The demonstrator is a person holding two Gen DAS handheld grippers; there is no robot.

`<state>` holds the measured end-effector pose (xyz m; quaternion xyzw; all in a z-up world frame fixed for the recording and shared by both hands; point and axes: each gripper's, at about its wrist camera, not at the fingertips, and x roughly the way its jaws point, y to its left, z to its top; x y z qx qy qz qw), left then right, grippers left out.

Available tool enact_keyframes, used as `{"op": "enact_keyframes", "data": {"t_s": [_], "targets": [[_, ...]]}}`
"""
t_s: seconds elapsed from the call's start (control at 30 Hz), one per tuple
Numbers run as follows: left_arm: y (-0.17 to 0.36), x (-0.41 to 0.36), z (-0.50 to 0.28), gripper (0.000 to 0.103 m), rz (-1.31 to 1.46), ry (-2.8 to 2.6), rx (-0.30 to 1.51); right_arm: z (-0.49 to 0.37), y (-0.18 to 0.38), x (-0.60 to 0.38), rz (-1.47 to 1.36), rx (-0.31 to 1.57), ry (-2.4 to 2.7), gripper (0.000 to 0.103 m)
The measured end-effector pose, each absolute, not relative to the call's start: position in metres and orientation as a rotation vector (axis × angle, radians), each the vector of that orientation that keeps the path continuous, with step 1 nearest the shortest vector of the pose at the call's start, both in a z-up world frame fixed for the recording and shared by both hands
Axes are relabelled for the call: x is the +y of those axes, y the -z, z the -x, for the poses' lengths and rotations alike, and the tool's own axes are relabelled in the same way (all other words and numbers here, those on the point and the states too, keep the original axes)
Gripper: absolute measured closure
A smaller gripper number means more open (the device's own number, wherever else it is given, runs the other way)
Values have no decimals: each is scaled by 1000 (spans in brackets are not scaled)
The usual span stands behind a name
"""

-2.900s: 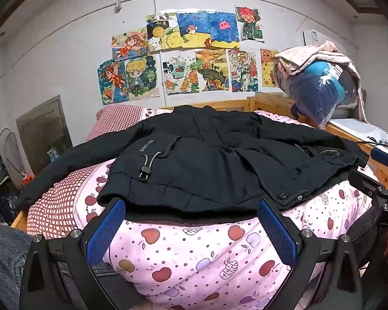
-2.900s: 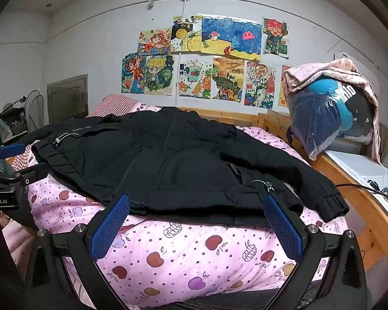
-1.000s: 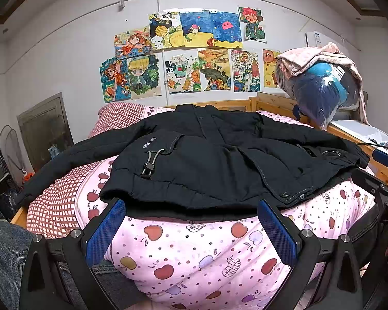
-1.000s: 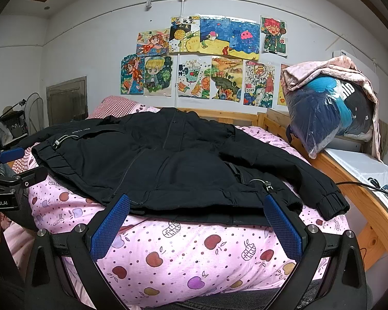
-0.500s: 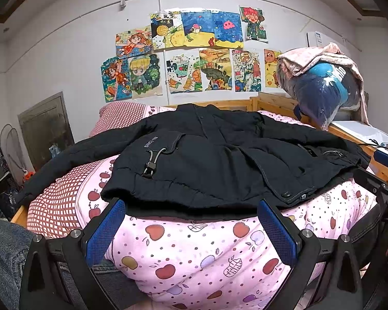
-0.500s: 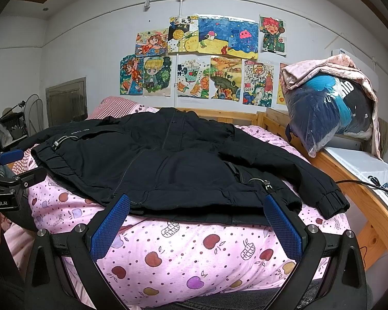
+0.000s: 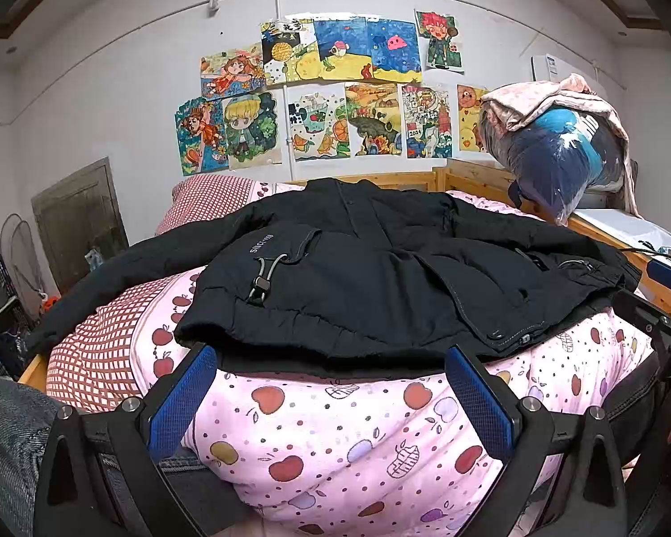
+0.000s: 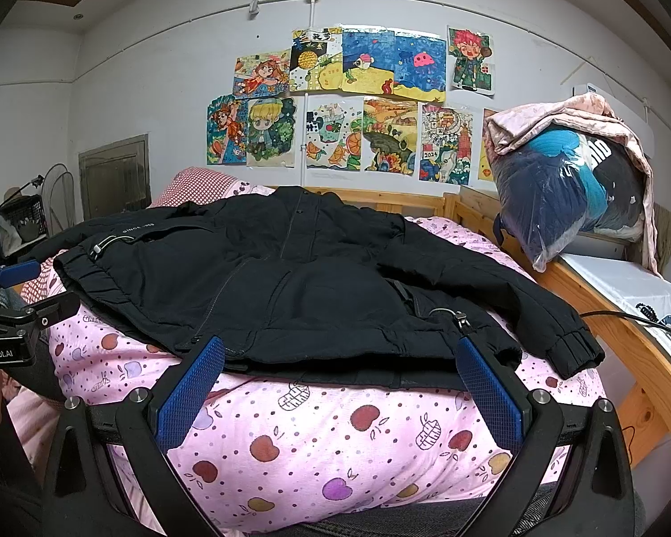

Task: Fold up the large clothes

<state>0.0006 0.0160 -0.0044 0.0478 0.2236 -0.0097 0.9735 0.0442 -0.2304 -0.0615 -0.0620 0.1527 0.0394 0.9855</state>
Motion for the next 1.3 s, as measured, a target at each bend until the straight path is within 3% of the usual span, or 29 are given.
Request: {"op": "enact_keyframes", "data": {"t_s": [0.53,0.73,0.87,1.07,1.3], "targets": [[5,36,-15,0,-84,9,502,-49,64,-220,179,353,-52,1],[-8,56,-44,0,-65,43,604,-52,50,-214,191,434,-162,1],[-25,68,-69,0,-6,100,701,-64,17,-232,88,551,-245,1],[-58,72,-90,0,-29,94,694,-100,-34,-280,-162,766,-234,1],[-81,66,-125,0,-30,104,713,-151,-37,-338,-481,866,-69,1]]}}
